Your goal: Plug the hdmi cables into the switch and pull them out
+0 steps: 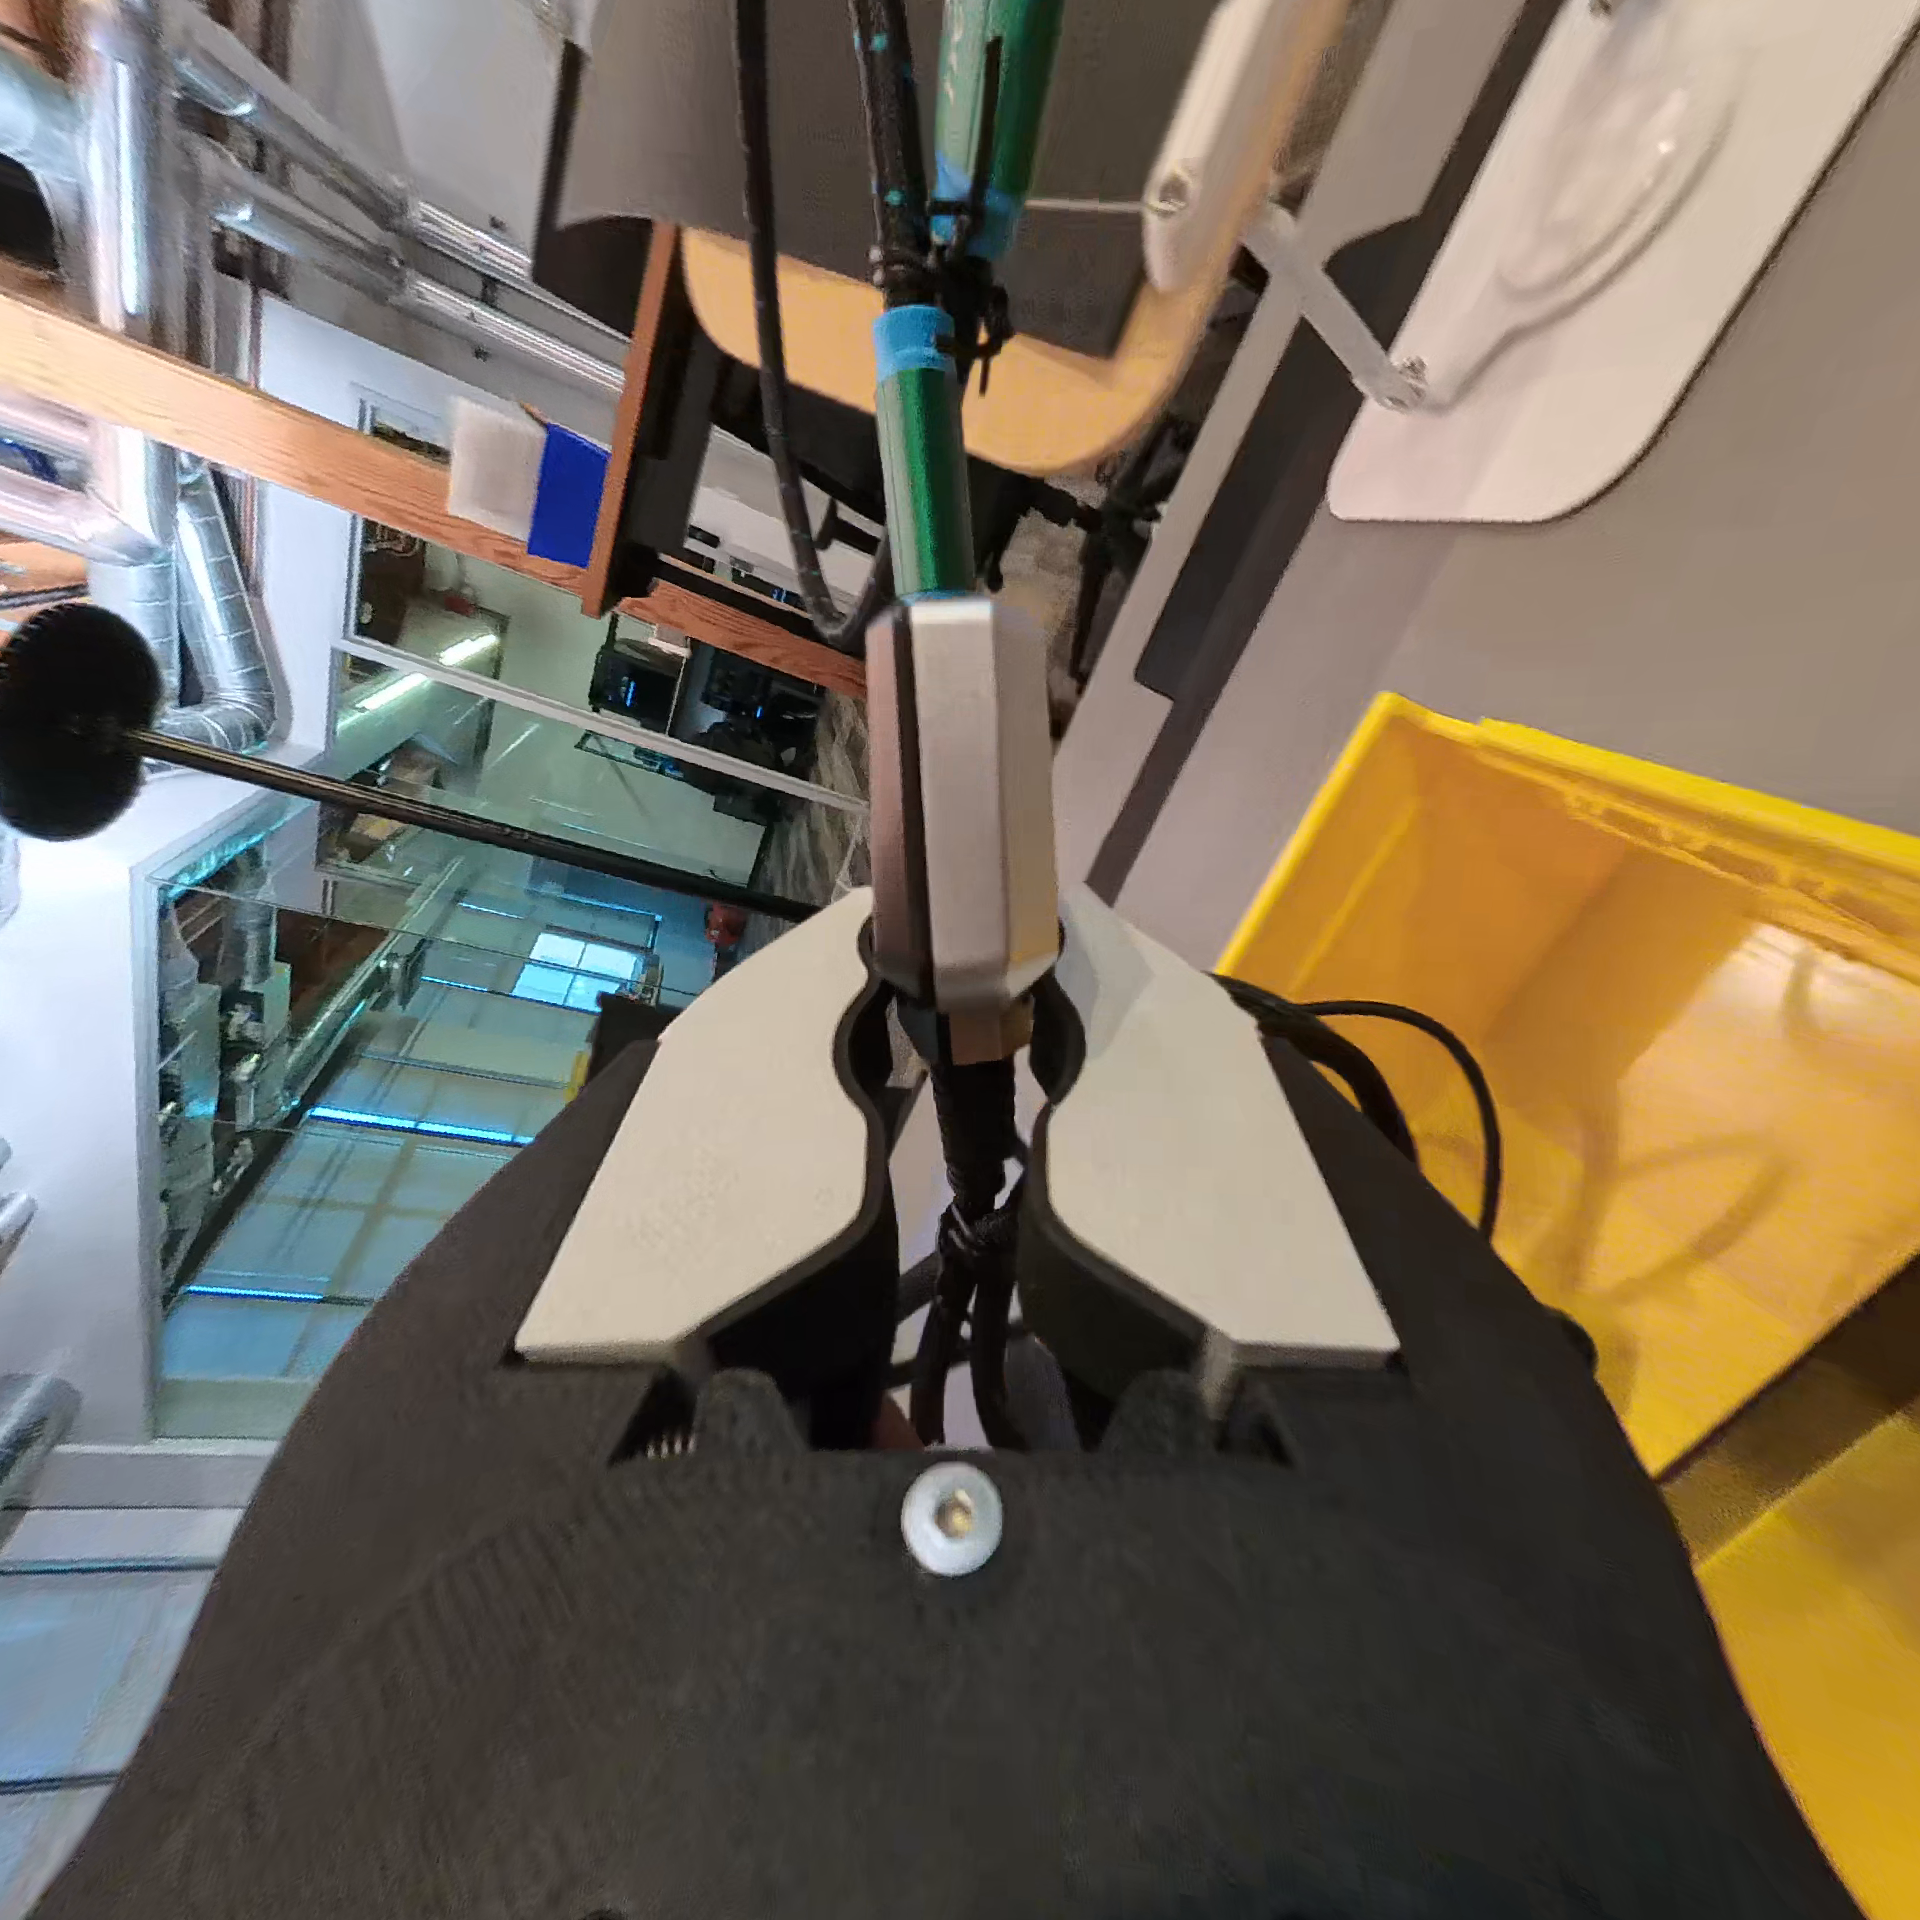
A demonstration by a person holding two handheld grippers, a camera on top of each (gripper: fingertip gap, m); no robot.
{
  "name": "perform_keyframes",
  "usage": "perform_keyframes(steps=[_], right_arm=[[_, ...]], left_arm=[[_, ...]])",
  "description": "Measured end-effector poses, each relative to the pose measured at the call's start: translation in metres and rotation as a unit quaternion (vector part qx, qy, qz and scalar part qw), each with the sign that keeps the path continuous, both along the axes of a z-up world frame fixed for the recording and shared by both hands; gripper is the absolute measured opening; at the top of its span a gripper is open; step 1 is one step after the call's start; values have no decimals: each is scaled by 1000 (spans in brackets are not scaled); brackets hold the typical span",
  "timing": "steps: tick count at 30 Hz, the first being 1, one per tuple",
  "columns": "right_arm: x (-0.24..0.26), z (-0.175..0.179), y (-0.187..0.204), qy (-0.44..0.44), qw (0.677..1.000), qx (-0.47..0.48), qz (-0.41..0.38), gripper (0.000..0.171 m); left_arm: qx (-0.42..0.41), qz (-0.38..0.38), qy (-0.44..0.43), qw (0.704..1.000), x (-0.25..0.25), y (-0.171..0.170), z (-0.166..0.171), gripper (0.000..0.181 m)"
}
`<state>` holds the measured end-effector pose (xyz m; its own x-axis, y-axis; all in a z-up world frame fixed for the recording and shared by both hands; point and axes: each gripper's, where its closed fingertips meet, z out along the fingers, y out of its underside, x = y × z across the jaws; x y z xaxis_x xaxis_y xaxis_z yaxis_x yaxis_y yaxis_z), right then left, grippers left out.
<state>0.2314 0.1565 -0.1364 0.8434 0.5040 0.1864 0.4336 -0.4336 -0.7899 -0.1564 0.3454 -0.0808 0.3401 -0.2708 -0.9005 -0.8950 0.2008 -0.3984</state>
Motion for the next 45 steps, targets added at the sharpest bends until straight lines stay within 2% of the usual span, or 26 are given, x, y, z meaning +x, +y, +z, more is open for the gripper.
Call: perform_keyframes(steps=[10,16,25,36,39,45], right_arm=[[-22,4,0,20,1000,2,25,43],[-36,16,-1,33,998,25,47,43],[-77,59,-11,31,985,123,115,31],[-78,59,-24,-15,974,187,130,24],[-76,62,-31,-18,970,202,135,26],[-68,68,-32,6,966,226,123,43]], left_arm=[[32,-15,-58,998,-20,-7,93,22],[55,-39,-71,995,-6,-36,128,22],[46,-128,-49,989,87,-79,134,22],[44,-207,-15,977,188,-106,111,22],[34,-225,-10,974,208,-112,96,22],[2,-263,-7,965,241,-126,62,22]])
